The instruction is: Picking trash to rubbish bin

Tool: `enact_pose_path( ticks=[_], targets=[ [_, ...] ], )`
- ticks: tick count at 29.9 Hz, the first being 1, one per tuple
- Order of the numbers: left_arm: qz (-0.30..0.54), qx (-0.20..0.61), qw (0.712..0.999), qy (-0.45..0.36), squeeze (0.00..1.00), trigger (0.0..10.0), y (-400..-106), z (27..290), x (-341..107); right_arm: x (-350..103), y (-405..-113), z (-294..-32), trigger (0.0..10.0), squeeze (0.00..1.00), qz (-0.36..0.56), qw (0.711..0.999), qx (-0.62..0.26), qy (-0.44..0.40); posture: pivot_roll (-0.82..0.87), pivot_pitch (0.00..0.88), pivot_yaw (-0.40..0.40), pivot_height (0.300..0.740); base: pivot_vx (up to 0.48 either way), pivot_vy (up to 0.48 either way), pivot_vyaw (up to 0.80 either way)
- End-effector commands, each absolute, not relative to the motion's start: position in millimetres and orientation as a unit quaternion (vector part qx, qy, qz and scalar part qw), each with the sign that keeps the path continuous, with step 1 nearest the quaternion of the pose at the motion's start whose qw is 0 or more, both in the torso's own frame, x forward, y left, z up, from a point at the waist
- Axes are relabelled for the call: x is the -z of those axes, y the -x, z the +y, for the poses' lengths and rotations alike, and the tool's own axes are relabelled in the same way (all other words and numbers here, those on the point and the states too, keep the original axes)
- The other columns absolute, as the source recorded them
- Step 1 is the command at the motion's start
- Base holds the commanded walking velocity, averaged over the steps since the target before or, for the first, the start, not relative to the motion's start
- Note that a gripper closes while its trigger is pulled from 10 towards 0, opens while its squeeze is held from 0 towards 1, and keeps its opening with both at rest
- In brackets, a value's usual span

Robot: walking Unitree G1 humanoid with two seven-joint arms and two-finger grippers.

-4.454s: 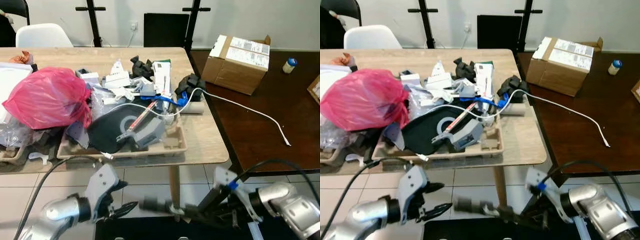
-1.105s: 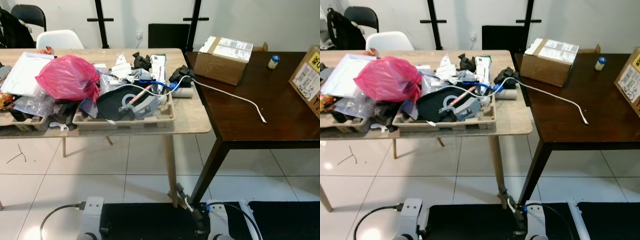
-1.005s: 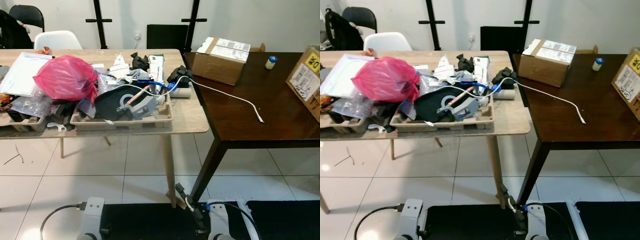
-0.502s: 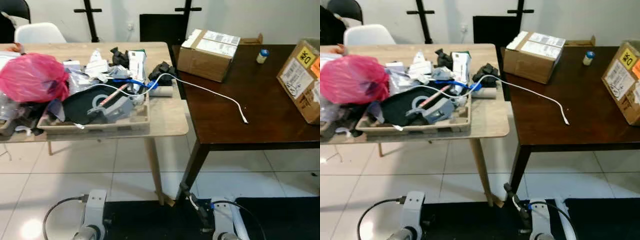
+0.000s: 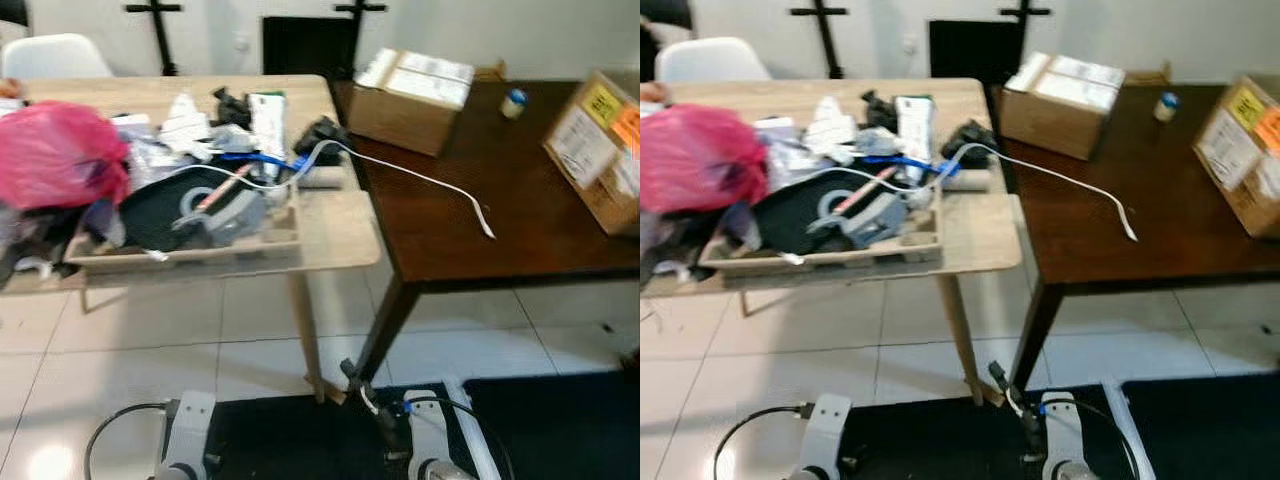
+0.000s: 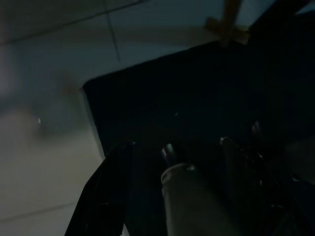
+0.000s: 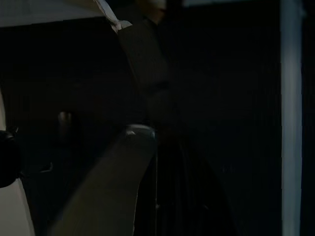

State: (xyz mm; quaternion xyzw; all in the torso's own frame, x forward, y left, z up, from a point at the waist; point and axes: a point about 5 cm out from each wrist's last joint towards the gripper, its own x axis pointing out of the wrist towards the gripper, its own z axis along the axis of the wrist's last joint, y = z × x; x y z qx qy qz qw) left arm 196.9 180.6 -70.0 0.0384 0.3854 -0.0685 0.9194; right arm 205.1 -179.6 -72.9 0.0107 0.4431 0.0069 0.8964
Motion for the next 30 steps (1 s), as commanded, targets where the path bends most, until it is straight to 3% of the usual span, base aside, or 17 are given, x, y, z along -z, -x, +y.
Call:
enact_pose_path(
  ticks=[1, 30],
  targets=[
    [0.392, 0.072, 0.916, -0.043, 0.00, 10.0, -191.4, 180.9, 73.0, 78.7, -194.3, -183.6, 10.0, 0.00, 0.461, 0.887, 0.002, -0.011, -0.01, 0.099, -0.003, 0.740, 0.000, 0.000, -0.80],
    [0.372, 0.090, 0.923, -0.034, 0.00, 10.0, -195.1, 175.7, 69.8, 80.4, -186.6, -197.1, 10.0, 0.00, 0.462, 0.886, 0.025, -0.018, -0.03, 0.080, 0.000, 0.740, 0.000, 0.000, -0.80]
  ],
)
